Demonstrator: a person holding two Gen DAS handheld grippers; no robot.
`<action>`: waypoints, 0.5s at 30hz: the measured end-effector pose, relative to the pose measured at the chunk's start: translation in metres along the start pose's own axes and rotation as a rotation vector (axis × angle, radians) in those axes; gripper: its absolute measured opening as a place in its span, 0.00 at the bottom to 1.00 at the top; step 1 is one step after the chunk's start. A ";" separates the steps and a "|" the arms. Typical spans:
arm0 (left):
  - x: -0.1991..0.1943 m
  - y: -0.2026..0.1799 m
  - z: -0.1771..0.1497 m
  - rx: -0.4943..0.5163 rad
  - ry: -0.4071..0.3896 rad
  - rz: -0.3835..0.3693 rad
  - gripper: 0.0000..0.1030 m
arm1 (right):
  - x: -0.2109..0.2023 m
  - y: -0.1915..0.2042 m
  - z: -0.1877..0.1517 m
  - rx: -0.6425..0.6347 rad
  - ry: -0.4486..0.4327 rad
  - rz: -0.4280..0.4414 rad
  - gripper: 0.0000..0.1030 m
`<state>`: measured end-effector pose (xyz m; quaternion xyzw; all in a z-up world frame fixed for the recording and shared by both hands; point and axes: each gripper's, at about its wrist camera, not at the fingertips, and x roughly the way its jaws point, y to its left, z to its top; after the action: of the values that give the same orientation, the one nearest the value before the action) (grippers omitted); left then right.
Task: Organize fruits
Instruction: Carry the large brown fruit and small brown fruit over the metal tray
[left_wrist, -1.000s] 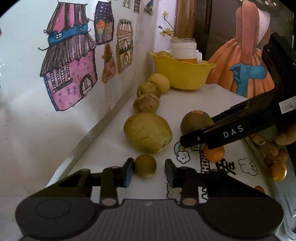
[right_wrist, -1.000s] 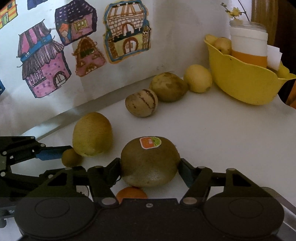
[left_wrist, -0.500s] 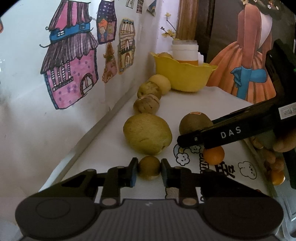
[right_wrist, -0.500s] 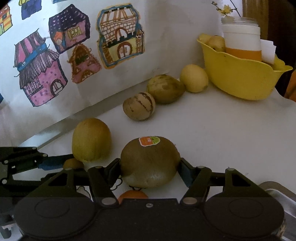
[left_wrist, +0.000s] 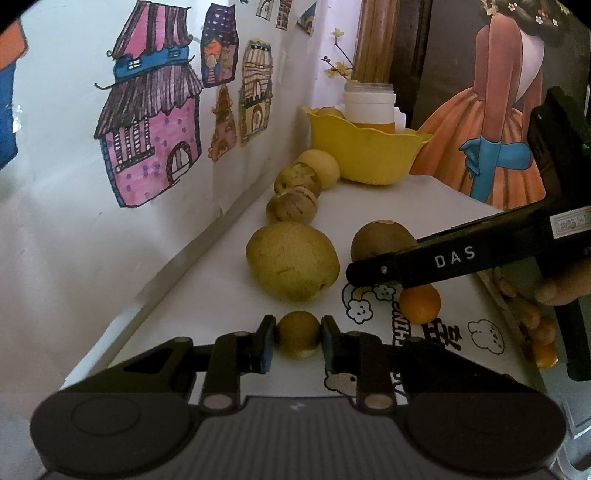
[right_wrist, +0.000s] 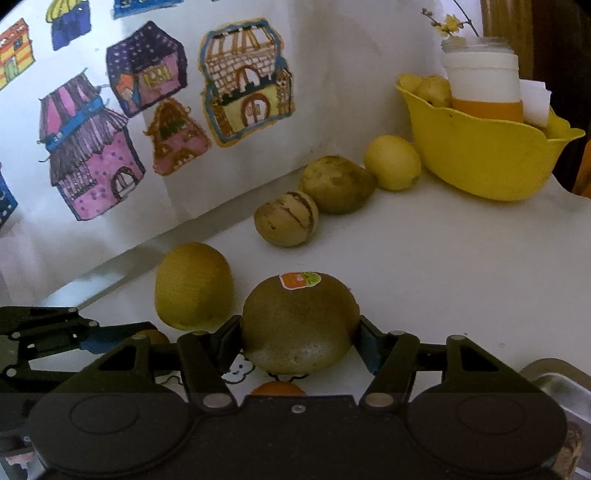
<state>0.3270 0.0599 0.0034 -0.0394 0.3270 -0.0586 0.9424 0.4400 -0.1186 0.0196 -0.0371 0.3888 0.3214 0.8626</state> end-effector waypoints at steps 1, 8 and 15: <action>-0.001 0.000 0.000 -0.002 0.001 0.001 0.28 | -0.001 0.001 0.000 -0.003 -0.007 0.003 0.63; -0.007 0.000 0.000 -0.023 0.004 0.002 0.28 | -0.018 0.001 -0.003 0.018 -0.055 0.018 0.63; -0.024 -0.011 0.005 -0.008 -0.019 -0.005 0.28 | -0.054 0.000 -0.006 0.017 -0.101 0.012 0.63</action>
<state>0.3104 0.0527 0.0233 -0.0444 0.3182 -0.0593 0.9451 0.4096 -0.1484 0.0529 -0.0113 0.3476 0.3246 0.8796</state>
